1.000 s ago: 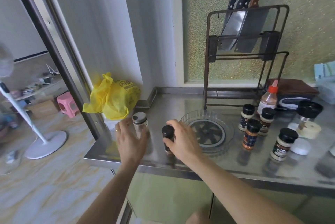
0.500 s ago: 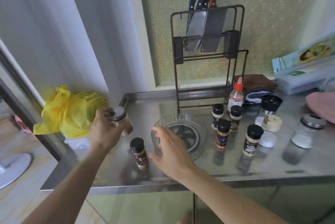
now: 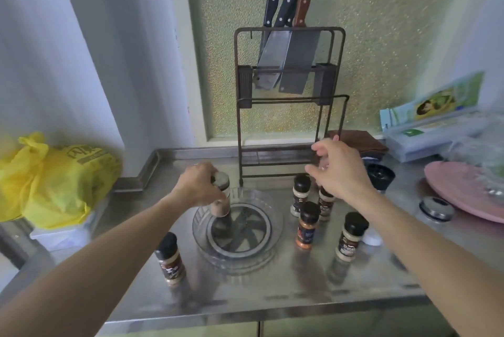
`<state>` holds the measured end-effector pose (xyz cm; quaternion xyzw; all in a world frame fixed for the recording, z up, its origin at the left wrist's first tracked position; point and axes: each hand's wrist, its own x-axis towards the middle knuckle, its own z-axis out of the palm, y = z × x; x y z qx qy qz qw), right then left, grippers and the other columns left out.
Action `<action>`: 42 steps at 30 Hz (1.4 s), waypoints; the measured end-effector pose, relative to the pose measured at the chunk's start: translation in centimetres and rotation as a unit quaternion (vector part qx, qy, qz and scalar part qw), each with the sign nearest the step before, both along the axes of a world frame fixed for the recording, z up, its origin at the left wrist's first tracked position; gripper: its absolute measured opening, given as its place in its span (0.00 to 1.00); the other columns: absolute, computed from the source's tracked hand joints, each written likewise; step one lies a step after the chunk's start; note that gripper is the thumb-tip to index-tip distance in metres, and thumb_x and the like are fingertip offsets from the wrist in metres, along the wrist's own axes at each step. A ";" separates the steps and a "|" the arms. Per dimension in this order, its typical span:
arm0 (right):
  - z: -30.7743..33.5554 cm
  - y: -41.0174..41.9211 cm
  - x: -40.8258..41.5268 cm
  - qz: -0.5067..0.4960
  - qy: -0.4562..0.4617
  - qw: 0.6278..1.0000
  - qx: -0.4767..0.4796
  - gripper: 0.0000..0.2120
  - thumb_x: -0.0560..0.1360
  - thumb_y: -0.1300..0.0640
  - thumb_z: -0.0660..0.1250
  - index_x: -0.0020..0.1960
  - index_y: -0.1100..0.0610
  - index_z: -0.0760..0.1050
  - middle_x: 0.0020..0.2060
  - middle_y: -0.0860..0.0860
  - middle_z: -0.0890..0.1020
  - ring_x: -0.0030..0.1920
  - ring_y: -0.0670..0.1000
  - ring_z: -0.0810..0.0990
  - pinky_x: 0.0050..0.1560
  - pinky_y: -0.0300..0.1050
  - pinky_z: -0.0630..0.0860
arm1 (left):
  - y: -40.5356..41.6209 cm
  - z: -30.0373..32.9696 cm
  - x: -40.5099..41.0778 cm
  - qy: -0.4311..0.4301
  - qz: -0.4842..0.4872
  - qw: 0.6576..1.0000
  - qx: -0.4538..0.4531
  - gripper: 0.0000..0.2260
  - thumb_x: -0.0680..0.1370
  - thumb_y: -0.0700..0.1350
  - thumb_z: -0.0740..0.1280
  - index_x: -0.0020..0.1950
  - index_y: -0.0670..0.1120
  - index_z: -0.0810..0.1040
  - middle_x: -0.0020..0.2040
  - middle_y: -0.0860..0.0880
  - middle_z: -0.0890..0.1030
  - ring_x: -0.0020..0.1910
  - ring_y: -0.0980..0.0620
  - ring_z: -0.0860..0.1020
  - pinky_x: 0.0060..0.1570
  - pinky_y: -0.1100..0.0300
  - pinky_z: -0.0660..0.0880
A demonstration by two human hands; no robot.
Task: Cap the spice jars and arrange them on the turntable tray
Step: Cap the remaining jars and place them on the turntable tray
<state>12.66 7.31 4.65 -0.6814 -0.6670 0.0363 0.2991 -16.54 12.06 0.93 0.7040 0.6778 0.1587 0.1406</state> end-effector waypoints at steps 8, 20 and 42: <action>0.4 8.6 4.9 -0.166 0.012 0.984 -0.067 0.18 0.72 0.50 0.77 0.52 0.61 0.77 0.48 0.59 0.84 0.47 0.60 0.81 0.40 0.46 0.71 | 0.6 -0.1 -0.2 0.016 0.010 1.000 -0.001 0.26 0.65 0.52 0.80 0.58 0.45 0.77 0.53 0.48 0.81 0.51 0.46 0.78 0.52 0.51 0.78; -4.1 10.7 4.4 -0.188 0.042 0.973 -0.124 0.22 0.74 0.53 0.74 0.63 0.60 0.71 0.56 0.61 0.82 0.56 0.63 0.81 0.51 0.52 0.78 | 0.7 -0.8 -0.6 0.009 0.025 0.997 -0.071 0.26 0.68 0.60 0.78 0.56 0.46 0.75 0.52 0.48 0.81 0.49 0.48 0.79 0.47 0.54 0.76; -4.2 4.8 -12.2 0.071 -0.004 0.993 -0.096 0.16 0.73 0.51 0.73 0.55 0.56 0.72 0.46 0.53 0.80 0.45 0.55 0.81 0.43 0.48 0.79 | -0.6 -0.6 0.5 -0.067 0.019 0.991 -0.113 0.32 0.74 0.52 0.75 0.73 0.45 0.66 0.65 0.43 0.78 0.57 0.44 0.76 0.56 0.53 0.76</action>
